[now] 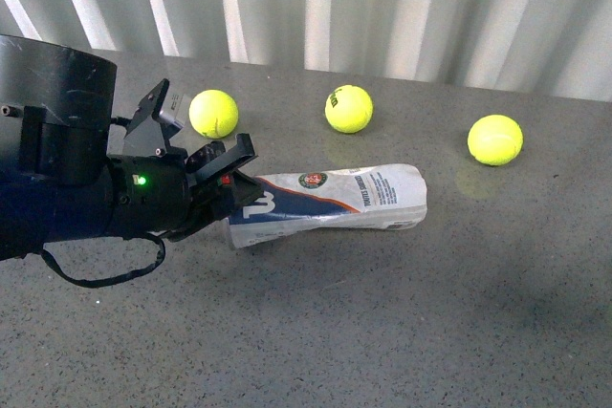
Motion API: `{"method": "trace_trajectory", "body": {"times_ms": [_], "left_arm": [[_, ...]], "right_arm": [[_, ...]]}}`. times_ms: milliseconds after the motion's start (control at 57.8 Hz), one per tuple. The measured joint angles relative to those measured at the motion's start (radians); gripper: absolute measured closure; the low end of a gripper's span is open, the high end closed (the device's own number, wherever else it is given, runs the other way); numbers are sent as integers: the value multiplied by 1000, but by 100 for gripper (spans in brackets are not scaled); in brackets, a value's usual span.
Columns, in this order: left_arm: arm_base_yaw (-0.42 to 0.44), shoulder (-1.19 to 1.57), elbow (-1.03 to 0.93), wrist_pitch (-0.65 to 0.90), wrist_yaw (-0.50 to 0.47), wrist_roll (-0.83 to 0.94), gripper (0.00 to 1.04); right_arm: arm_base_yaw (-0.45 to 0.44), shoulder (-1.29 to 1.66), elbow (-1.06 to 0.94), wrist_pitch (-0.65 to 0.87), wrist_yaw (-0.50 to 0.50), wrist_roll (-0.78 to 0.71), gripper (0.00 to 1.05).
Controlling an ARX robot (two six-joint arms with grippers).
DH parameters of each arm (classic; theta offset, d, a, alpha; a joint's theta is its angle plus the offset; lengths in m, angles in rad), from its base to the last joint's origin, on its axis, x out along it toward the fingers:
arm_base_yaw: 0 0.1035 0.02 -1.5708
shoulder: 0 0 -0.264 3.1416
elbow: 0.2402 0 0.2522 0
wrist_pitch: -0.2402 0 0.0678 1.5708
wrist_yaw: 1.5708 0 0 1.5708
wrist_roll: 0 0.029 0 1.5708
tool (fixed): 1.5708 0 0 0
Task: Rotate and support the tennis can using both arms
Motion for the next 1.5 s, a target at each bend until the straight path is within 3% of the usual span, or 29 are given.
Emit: {"method": "trace_trajectory", "body": {"times_ms": [190, 346, 467, 674, 934, 1176, 1504], "left_arm": [[2, -103, -16, -82, 69, 32, 100], [-29, -324, -23, -336, 166, 249, 101], [-86, -514, 33, -600, 167, 505, 101], [-178, -622, 298, -1091, 11, 1055, 101], [-263, -453, 502, -1371, -203, 1538, 101], [-304, -288, 696, -1522, -239, 1684, 101], [-293, -106, 943, -1674, -301, 1749, 101]], "right_arm": [[0, 0, 0, 0, 0, 0, 7], [0, 0, 0, 0, 0, 0, 7], [0, 0, 0, 0, 0, 0, 7], [0, 0, 0, 0, 0, 0, 7], [0, 0, 0, 0, 0, 0, 7], [0, 0, 0, 0, 0, 0, 7], [0, 0, 0, 0, 0, 0, 7]]}}
